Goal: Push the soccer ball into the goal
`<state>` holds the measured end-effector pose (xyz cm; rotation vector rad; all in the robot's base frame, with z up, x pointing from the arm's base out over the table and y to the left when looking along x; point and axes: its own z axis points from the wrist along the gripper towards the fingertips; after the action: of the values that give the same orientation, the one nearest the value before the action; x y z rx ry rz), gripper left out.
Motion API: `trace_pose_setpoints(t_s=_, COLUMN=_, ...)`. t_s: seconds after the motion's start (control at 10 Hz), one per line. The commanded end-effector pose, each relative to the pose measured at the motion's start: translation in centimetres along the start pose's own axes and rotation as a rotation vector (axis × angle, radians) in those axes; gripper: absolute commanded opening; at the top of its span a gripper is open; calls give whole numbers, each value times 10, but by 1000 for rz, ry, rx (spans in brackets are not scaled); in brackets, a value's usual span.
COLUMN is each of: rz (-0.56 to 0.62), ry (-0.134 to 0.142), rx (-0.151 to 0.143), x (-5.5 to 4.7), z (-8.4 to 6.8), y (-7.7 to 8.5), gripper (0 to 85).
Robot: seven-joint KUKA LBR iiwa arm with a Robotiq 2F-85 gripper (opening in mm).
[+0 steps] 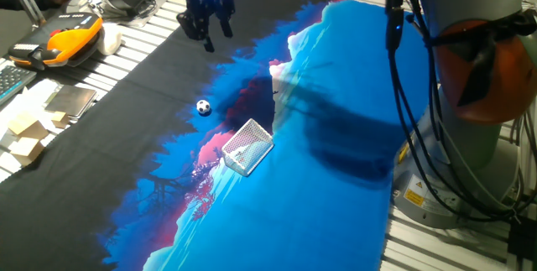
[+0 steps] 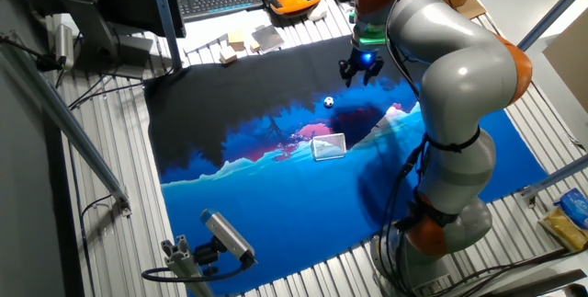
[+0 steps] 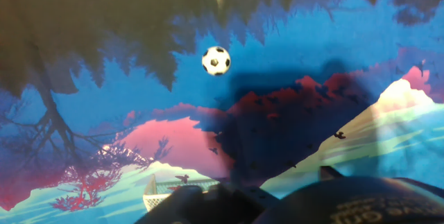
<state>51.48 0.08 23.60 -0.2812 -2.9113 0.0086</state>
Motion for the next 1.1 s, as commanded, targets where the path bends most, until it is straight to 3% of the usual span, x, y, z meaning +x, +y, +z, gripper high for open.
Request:
trace_pose_setpoints(t_s=0.0, rz=0, ry=0, rx=0, x=0, z=0, y=0, gripper=0)
trace_pose_setpoints(t_s=1.0, rz=-7, ry=1, rx=2, x=0, z=0, y=0, gripper=0)
